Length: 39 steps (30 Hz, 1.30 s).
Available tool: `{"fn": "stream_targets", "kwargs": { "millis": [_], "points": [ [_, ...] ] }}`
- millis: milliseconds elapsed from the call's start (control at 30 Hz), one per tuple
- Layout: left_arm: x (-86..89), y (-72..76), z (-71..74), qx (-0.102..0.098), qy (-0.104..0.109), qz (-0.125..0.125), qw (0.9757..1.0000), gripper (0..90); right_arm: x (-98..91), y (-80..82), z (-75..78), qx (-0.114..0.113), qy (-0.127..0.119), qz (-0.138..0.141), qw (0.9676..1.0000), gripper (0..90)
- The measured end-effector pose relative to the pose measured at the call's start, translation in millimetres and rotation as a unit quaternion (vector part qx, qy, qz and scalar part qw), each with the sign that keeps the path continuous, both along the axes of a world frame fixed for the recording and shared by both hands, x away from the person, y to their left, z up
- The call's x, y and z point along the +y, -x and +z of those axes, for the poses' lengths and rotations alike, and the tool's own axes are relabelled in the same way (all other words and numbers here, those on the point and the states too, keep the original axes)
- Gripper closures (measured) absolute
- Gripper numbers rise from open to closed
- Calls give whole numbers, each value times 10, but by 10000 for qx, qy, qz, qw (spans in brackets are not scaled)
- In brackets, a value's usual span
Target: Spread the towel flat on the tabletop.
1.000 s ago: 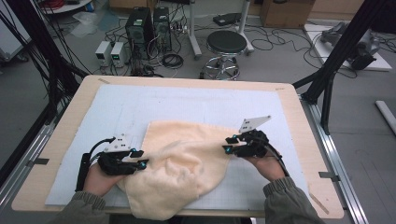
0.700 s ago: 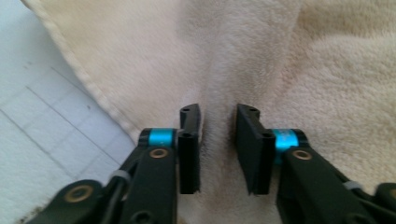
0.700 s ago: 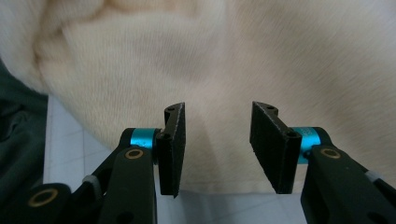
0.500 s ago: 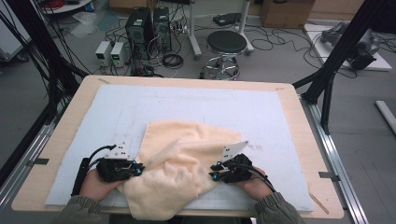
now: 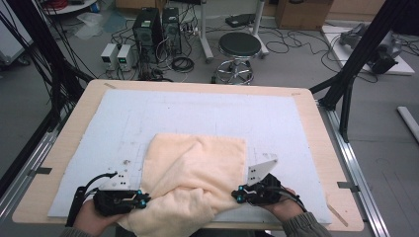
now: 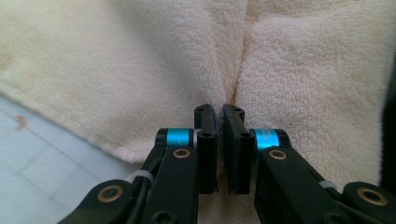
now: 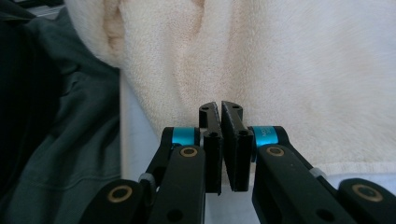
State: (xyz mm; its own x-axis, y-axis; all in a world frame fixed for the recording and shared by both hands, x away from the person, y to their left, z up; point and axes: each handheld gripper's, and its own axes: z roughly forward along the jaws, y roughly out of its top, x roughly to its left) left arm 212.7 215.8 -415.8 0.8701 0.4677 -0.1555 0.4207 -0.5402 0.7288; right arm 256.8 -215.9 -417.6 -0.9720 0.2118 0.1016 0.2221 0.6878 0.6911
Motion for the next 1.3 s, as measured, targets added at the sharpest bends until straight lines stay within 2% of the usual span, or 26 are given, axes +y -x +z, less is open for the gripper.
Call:
{"fn": "stream_targets", "kwargs": {
  "millis": [67, 133, 167, 233, 300, 400, 467, 533, 600, 667, 700, 767, 867, 933, 1000, 1067, 1100, 1167, 1300],
  "points": [
    [-11, 37, 26, -36, 31, -73, 10000, 830, -54, 23, 28, 10, -117, -22, 9999, 861],
    [-1, 28, 75, -123, 87, -81, 9999, 774, -101, 6, 77, 7, -243, -74, 9997, 820],
    [9, 11, 106, -193, 165, -66, 9997, 735, -118, -10, 108, 43, -308, -108, 9995, 797],
    [33, -46, 176, -365, 276, 40, 9989, 679, -147, -60, 173, -34, -408, -245, 9989, 738],
    [56, -140, 239, -499, 344, 150, 9980, 632, -163, -148, 228, -142, -481, -390, 9980, 680],
    [71, -328, 294, -775, 327, 336, 9959, 562, -183, -336, 267, -224, -628, -710, 9952, 597],
    [61, -481, 295, -846, 349, 455, 9948, 527, -183, -499, 252, -316, -649, -971, 9926, 554],
    [34, -634, 265, -896, 295, 644, 9935, 488, -173, -621, 223, -343, -608, -1216, 9901, 519],
    [4, -778, 209, -870, 190, 787, 9929, 447, -154, -746, 168, -366, -605, -1340, 9885, 513],
    [-14, -900, 134, -936, 57, 968, 9909, 428, -128, -844, 97, -481, -570, -1430, 9869, 501],
    [-16, -957, 95, -952, -64, 1085, 9895, 420, -117, -882, 60, -432, -519, -1485, 9866, 495],
    [-9, -1065, 23, -899, -220, 1213, 9883, 406, -102, -960, -21, -352, -446, -1600, 9855, 485],
    [-7, -1175, -70, -851, -394, 1337, 9866, 410, -92, -1051, -107, -361, -399, -1761, 9829, 485],
    [-13, -1227, -125, -749, -472, 1325, 9872, 443, -86, -1097, -157, -308, -389, -1853, 9814, 496],
    [-33, -1263, -182, -606, -639, 1259, 9881, 483, -67, -1130, -218, -248, -216, -1851, 9822, 517],
    [-27, -1285, -200, -507, -560, 1333, 9882, 519, -55, -1132, -242, -249, -171, -1898, 9814, 564],
    [-26, -1287, -202, -509, -534, 1393, 9875, 546, -52, -1131, -239, -260, -158, -1907, 9812, 597],
    [-28, -1284, -200, -492, -507, 1429, 9872, 642, -45, -1129, -239, -286, -140, -1907, 9811, 667],
    [-60, -1267, -191, -489, -543, 1394, 9875, 786, -36, -1135, -235, -196, -169, -1830, 9828, 803]
  ]
}}
